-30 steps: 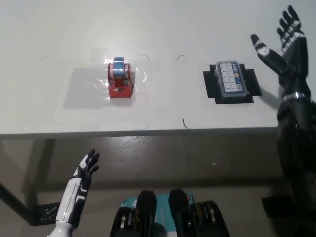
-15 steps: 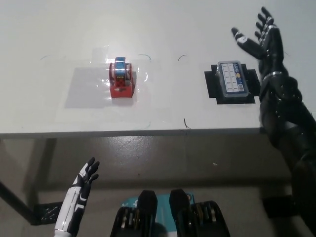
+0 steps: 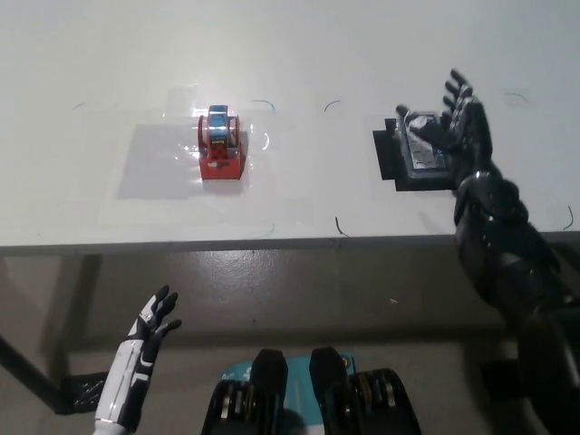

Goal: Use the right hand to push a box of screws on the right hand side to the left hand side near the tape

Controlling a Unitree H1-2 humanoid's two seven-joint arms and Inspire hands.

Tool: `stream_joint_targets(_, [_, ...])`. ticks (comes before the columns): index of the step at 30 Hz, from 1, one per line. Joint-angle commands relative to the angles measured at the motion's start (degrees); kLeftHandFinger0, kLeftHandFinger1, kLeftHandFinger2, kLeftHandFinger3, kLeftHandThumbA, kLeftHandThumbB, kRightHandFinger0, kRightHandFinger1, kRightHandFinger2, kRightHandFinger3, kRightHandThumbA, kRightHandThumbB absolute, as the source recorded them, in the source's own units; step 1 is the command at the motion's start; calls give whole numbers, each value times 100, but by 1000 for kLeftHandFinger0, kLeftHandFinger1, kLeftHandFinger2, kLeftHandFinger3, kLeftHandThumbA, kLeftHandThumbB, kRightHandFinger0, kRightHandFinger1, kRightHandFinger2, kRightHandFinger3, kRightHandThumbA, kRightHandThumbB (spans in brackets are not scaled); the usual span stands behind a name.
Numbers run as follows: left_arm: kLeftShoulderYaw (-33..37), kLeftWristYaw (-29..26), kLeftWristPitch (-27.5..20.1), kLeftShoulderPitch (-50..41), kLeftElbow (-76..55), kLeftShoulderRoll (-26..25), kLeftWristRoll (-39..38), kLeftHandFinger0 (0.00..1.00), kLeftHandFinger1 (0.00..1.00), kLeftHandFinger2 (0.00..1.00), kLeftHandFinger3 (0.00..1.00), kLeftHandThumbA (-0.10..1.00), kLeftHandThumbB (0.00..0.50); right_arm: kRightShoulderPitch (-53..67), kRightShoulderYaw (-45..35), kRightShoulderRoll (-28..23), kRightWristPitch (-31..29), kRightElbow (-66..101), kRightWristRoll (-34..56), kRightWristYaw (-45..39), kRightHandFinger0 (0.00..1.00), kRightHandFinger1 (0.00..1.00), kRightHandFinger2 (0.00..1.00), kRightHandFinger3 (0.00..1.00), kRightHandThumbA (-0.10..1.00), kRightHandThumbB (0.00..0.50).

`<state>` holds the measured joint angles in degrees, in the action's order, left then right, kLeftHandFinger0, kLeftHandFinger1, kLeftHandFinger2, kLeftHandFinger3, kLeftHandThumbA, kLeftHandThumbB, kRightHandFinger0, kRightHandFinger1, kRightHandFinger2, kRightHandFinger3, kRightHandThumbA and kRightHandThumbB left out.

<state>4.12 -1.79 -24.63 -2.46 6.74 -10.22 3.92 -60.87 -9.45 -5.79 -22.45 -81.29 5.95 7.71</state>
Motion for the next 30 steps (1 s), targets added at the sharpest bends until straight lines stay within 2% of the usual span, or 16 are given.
stream_joint_targets(1, [-45,78,-230,-33,-255,-115,-100,926,1000,1000,1000,1000,498,-132,116,-58,-167,0,-98,193,1000,1000,1000,1000,846,21])
stream_joint_targets(2, [-47,78,-230,-27,-257,-115,-102,918,1000,1000,1000,1000,498,-121,118,-54,-184,4,-91,195,1000,1000,1000,1000,845,35])
stream_joint_targets(10, [-71,165,-230,9,-281,-108,-219,935,1000,1000,1000,1000,500,93,285,12,-303,-3,-164,294,1000,1000,1000,1000,852,45])
stream_joint_targets(14, [-100,188,-230,-17,-311,-120,-199,948,1000,1000,1000,1000,500,162,264,74,-320,-29,-92,242,1000,1000,1000,1000,883,80])
stream_joint_targets(17, [-127,204,-230,-37,-334,-126,-196,947,1000,1000,1000,1000,500,194,94,157,-402,-28,101,129,1000,1000,1000,1000,852,102])
stream_joint_targets(21, [-143,223,-230,-48,-352,-102,-202,934,1000,1000,1000,1000,500,203,76,224,-447,14,111,156,1000,1000,1000,1000,878,97])
stream_joint_targets(25, [-197,189,-230,-90,-382,-93,-168,926,1000,1000,1000,1000,500,183,134,268,-447,193,20,168,1000,1000,1000,1000,887,65])
stream_joint_targets(28, [-214,168,-230,-134,-408,-126,-106,924,1000,1000,1000,1000,500,178,171,274,-447,299,-35,254,1000,1000,1000,1000,888,61])
stream_joint_targets(30, [-214,212,-230,-109,-367,-134,-171,916,1000,1000,1000,1000,500,149,187,237,-447,373,-61,266,1000,1000,1000,1000,920,78])
